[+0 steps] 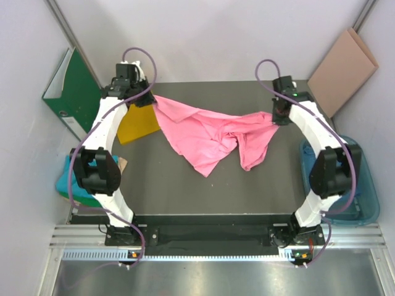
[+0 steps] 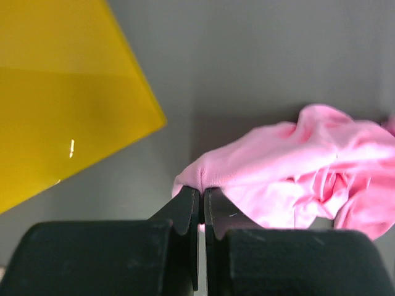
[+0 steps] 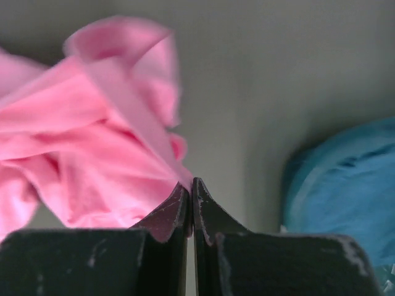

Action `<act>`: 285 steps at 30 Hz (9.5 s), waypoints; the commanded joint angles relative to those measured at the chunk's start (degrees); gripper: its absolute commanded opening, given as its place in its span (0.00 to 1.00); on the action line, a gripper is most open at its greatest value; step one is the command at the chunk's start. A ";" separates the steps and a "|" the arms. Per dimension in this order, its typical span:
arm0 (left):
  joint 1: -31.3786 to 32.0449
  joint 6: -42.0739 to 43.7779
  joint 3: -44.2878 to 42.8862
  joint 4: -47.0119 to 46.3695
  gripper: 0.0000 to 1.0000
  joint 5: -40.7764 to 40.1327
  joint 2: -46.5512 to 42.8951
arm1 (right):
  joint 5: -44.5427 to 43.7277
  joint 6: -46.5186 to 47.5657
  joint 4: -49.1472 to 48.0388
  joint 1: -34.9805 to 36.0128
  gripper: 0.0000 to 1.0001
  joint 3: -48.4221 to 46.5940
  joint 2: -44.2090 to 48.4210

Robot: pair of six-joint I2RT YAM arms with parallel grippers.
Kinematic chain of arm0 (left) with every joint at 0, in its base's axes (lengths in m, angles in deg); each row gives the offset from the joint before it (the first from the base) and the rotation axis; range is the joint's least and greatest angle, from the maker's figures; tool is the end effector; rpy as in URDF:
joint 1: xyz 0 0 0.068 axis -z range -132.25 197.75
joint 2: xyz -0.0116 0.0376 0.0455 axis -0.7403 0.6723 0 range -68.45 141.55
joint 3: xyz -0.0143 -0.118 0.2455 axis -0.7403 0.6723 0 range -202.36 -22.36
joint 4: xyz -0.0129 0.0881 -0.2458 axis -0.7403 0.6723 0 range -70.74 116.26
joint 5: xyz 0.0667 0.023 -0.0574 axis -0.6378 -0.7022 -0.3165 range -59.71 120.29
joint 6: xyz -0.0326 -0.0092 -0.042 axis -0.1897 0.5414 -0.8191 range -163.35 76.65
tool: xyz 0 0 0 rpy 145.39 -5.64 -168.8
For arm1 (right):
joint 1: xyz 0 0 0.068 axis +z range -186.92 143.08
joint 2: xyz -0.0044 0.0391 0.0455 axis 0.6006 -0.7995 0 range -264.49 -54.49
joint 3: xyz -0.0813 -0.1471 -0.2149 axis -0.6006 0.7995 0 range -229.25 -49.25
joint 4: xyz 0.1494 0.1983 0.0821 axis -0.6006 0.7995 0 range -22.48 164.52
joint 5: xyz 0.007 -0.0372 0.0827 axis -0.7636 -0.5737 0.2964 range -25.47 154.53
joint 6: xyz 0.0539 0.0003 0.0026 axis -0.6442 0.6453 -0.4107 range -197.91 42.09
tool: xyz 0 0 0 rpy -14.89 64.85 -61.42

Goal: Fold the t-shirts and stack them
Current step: Flatten out the tshirt

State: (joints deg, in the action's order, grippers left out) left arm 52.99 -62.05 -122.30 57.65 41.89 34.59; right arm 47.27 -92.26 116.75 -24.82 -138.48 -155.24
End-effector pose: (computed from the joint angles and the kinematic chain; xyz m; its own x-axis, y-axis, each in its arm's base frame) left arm 0.4066 -0.0445 0.3452 -0.7016 -0.2511 -0.6668 0.0151 0.9304 -0.3663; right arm 0.3680 0.0680 0.2884 -0.8409 0.0619 -0.5376 0.1550 0.9794 -0.1297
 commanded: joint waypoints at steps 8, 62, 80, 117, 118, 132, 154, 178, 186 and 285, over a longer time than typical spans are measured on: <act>-4.88 -2.13 -3.15 -0.78 0.00 -9.04 -7.33 | -9.02 4.59 -0.10 -9.63 0.00 4.68 6.27; -10.34 -20.33 3.41 -25.39 0.99 23.12 6.84 | 7.41 3.72 -8.54 -6.92 1.00 5.82 10.93; 0.92 -11.71 31.65 -18.97 0.91 13.37 1.19 | 8.65 5.12 -8.89 -4.01 1.00 4.94 7.50; 7.68 3.05 6.50 7.13 0.00 2.29 -9.34 | 25.77 3.45 -2.75 -3.92 1.00 -0.85 -1.10; 7.95 3.58 9.65 7.22 0.00 2.03 -10.83 | 26.39 3.10 -2.22 -3.84 1.00 -1.55 -1.72; 9.62 -5.73 38.48 21.19 0.00 3.43 -35.19 | 32.28 1.25 1.22 -3.13 1.00 -10.08 -11.74; 5.06 -12.93 21.72 3.80 0.95 -11.87 -10.68 | 32.29 1.69 -0.28 -2.87 1.00 -9.74 -12.28; -4.00 -31.75 29.10 -18.17 0.85 6.08 1.37 | 30.62 2.13 -1.51 -2.96 1.00 -6.39 -10.61; -4.80 -31.31 30.16 -21.17 0.82 4.49 2.86 | 30.35 1.96 -1.68 -2.96 1.00 -5.95 -10.61; -8.75 -19.18 0.89 -19.76 0.00 5.55 -5.22 | 12.95 -2.26 -26.73 -1.02 0.00 -7.72 11.36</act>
State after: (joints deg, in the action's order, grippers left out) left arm 45.08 -82.53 -118.39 37.98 48.55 33.30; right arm 64.15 -95.93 92.88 -25.45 -147.16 -146.37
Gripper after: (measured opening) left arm 0.017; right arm 0.010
